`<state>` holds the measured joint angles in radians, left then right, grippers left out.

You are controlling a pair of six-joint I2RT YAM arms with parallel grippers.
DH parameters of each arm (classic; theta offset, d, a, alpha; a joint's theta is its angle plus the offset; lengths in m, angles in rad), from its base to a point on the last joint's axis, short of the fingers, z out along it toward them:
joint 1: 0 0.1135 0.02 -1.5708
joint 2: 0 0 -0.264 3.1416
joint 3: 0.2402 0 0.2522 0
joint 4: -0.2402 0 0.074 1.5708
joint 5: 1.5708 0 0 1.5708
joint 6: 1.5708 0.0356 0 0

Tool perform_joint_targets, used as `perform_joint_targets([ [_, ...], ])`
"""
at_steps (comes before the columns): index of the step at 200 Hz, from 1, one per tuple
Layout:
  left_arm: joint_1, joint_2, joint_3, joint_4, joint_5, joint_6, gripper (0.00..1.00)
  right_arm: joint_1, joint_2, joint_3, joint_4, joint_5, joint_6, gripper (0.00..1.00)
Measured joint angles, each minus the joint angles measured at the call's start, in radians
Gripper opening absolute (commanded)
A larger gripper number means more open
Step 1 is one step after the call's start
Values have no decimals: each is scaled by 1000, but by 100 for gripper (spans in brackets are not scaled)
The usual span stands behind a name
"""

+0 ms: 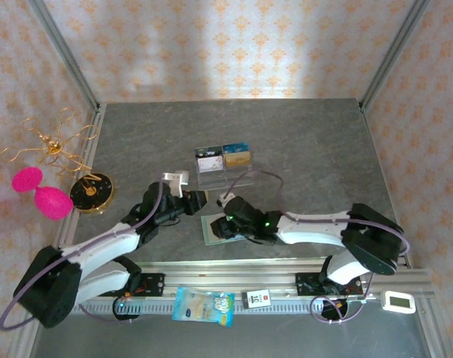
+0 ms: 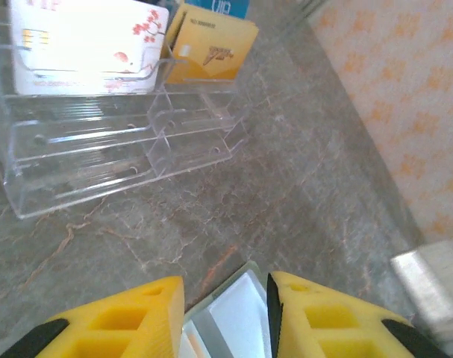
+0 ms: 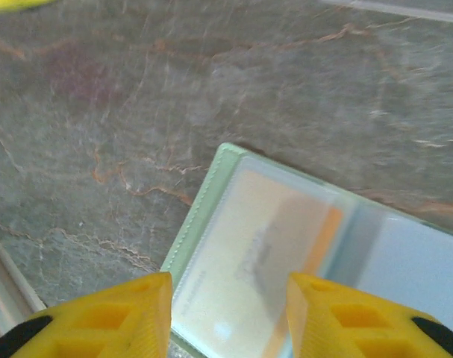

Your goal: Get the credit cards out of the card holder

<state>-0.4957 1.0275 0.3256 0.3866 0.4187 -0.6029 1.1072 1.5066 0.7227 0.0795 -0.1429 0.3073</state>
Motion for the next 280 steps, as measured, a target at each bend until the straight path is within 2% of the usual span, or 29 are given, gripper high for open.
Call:
perform_joint_targets([
  [30, 0, -107, -13, -13, -62, -35, 36, 59, 102, 88, -51, 91, -30, 42],
  [82, 0, -162, -20, -65, -88, -36, 36, 98, 229, 180, -147, 200, -43, 39],
  [89, 0, -164, -21, -72, -87, -35, 36, 101, 246, 189, -161, 216, -45, 35],
  [120, 0, -164, -24, -95, -87, -29, 36, 118, 272, 221, -187, 276, -40, 7],
  [133, -2, -164, -26, -101, -87, -28, 35, 118, 273, 220, -187, 291, -28, 0],
  [157, -20, -154, -39, -103, -87, -32, 22, 114, 254, 187, -147, 299, -4, 0],
  [183, -69, -99, -41, -114, -94, -28, 0, 91, 181, 108, -81, 269, 35, 0],
  [219, -130, -27, -43, -138, -114, -22, 0, 50, 105, 41, 13, 214, 101, 0],
  [271, -202, 80, -51, -137, -113, -26, 0, 47, 66, 0, 78, 179, 152, 0],
  [280, -214, 105, -49, -136, -113, -26, 0, 47, 62, -3, 81, 179, 158, 10],
])
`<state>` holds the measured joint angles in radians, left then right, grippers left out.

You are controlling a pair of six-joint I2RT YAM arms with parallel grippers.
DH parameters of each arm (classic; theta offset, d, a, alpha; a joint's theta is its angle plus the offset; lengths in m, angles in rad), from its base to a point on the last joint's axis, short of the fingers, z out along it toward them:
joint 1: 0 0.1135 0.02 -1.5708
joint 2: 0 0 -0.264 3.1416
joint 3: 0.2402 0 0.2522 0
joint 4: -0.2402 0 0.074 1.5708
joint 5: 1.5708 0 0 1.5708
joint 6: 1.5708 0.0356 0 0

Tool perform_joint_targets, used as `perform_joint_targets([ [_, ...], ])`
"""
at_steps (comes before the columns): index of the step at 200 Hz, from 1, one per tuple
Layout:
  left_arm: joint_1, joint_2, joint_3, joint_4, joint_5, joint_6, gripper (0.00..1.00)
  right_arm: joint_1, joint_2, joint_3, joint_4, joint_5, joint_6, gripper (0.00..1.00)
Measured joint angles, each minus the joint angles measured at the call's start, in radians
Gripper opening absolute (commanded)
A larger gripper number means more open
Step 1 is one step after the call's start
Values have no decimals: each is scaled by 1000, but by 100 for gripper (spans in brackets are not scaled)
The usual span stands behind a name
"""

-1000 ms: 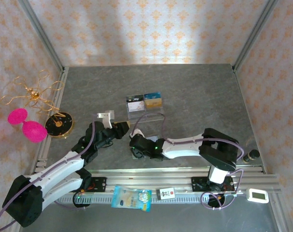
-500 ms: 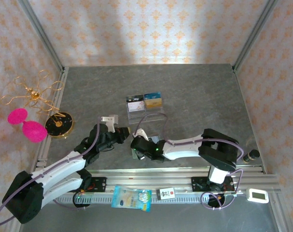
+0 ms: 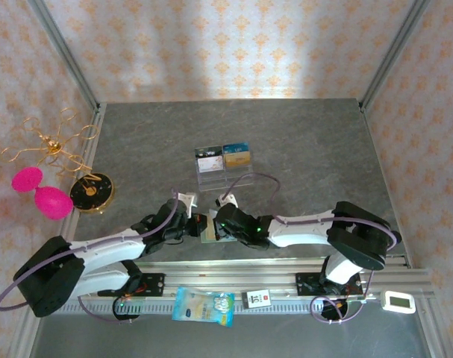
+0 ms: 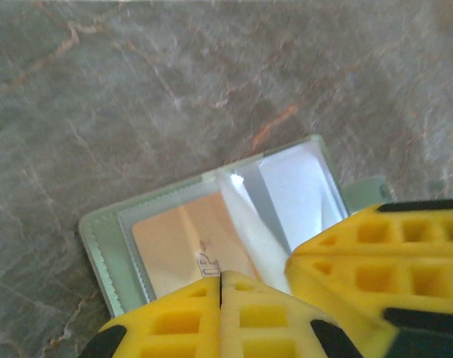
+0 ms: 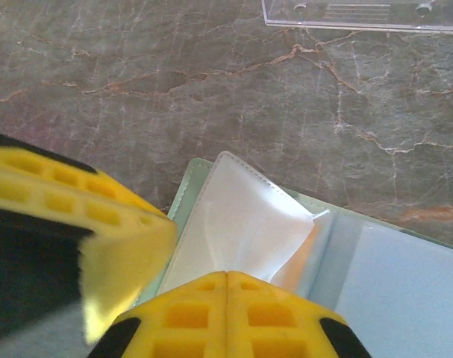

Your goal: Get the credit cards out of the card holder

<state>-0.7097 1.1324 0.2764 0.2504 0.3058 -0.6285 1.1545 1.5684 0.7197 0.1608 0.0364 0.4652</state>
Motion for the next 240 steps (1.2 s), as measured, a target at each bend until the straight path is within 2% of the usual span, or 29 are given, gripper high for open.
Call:
perform_joint_targets([
  [12, -13, 35, 7, 4, 1, 0, 0, 0, -7, -5, 5, 2, 16, 23],
  [25, -26, 76, 19, 9, 7, 0, 0, 0, -33, -23, 9, 14, 35, 29],
  [80, -130, 269, 171, 62, 38, 1, 2, -2, -325, -163, -4, 130, 105, 31],
  [117, -151, 402, 243, 106, 79, 1, 1, -17, -436, -223, -45, 170, 152, 31],
  [137, -153, 339, 206, 97, 52, 0, 4, -29, -448, -226, -55, 162, 156, 29],
  [152, -151, 202, 166, 77, 10, 0, 4, -44, -448, -226, -55, 134, 152, 27],
  [168, -131, 65, 134, 69, -31, 0, 0, -76, -433, -222, -43, 58, 140, 26],
  [186, -79, -35, 84, 58, -56, 0, 0, -118, -361, -190, -21, -56, 134, 25],
  [209, -21, -74, 0, 37, -71, 0, 0, -147, -223, -126, 7, -196, 133, 26],
  [240, -16, -47, -49, 23, -71, 1, 0, -148, -95, -74, 21, -318, 134, 27],
])
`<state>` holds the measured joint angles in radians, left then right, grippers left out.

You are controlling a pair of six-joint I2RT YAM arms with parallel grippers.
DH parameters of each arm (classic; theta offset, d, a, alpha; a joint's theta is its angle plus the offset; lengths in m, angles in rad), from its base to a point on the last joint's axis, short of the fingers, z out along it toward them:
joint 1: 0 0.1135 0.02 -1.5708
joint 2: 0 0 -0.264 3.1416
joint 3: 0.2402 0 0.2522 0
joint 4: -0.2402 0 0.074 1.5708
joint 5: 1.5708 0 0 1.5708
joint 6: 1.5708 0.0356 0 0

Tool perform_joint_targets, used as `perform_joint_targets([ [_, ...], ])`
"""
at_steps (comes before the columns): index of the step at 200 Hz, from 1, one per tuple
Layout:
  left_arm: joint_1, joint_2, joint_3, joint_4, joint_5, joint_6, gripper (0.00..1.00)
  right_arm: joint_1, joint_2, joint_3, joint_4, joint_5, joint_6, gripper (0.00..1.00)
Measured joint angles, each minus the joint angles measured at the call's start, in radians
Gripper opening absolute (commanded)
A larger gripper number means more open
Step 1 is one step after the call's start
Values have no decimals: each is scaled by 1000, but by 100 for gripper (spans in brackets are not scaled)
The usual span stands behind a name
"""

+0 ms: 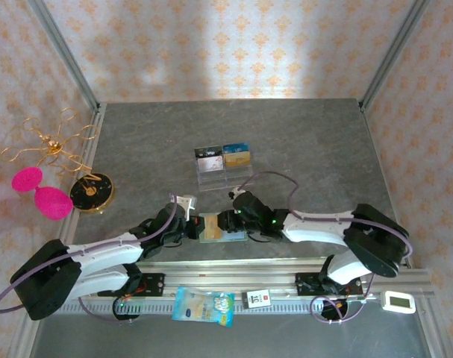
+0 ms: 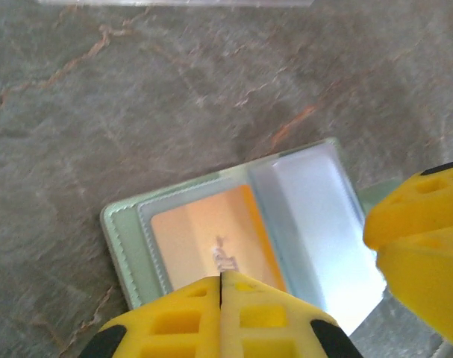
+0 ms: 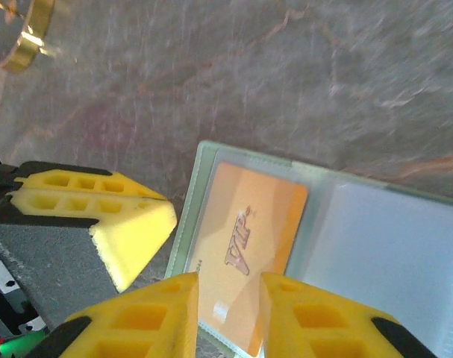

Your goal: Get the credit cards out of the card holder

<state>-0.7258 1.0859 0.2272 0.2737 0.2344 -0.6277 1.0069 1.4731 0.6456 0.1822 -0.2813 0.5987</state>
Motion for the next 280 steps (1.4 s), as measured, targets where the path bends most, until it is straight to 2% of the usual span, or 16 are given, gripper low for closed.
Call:
perform_joint_targets([
  [35, 0, 47, 0, 27, 0, 8, 0, 0, 69, 43, 3, -52, 7, 26],
  [112, 0, 129, -18, 68, -10, 19, 0, 0, 170, 82, -6, -53, 11, 26],
  [165, 1, 196, -41, 211, 11, -3, 0, 0, 172, 89, -50, 4, 13, 27],
  [220, 1, 210, -46, 240, 27, -4, 0, 0, 132, 79, -92, 65, 31, 29],
  [239, 1, 210, -46, 240, 27, -4, 0, 0, 119, 65, -94, 73, 41, 24],
  [280, 1, 214, -45, 243, 27, -4, 0, -23, 118, 46, -82, 41, 56, 21],
])
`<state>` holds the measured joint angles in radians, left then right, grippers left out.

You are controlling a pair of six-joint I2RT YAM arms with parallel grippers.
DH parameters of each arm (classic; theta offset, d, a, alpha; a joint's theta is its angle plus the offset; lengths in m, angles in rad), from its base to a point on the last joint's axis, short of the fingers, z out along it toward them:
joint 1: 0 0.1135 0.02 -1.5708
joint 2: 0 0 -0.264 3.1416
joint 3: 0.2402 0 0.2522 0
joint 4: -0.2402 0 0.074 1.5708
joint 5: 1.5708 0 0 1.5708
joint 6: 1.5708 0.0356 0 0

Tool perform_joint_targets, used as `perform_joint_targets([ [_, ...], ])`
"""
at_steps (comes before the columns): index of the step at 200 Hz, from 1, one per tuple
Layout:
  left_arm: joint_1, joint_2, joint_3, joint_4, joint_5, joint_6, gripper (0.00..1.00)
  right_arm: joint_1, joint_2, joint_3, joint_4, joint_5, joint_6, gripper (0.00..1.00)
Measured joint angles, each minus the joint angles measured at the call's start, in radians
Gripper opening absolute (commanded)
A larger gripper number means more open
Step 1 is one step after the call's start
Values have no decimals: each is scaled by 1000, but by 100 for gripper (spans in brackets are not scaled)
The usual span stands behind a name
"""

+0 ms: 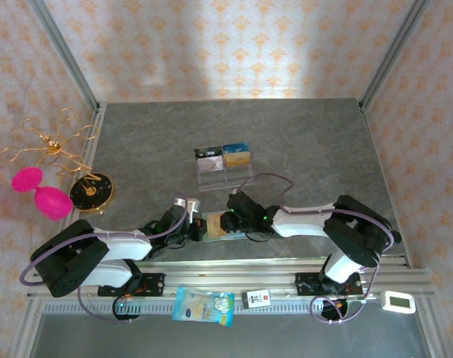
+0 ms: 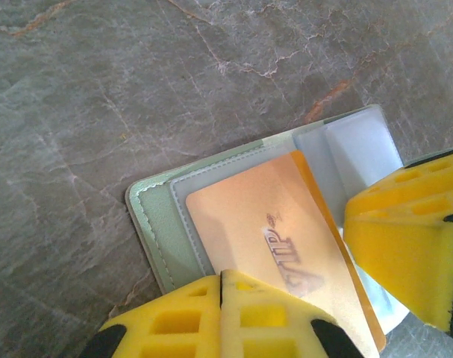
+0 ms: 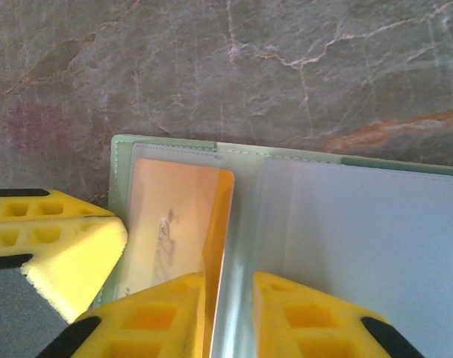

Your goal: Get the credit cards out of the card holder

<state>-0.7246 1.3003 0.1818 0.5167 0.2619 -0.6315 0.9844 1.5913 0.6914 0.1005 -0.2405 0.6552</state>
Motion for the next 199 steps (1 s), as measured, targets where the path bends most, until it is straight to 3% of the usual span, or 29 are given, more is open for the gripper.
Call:
perform_joint_targets([
  [55, 0, 11, 0, 13, 3, 0, 0, -17, 30, -1, 49, -82, 14, 14],
  [73, 0, 16, 1, 16, 5, 0, 0, -23, 42, -1, 50, -89, 17, 0],
  [199, 0, -31, 2, -43, 19, 6, 0, -28, -103, -111, 42, -48, 67, 0],
])
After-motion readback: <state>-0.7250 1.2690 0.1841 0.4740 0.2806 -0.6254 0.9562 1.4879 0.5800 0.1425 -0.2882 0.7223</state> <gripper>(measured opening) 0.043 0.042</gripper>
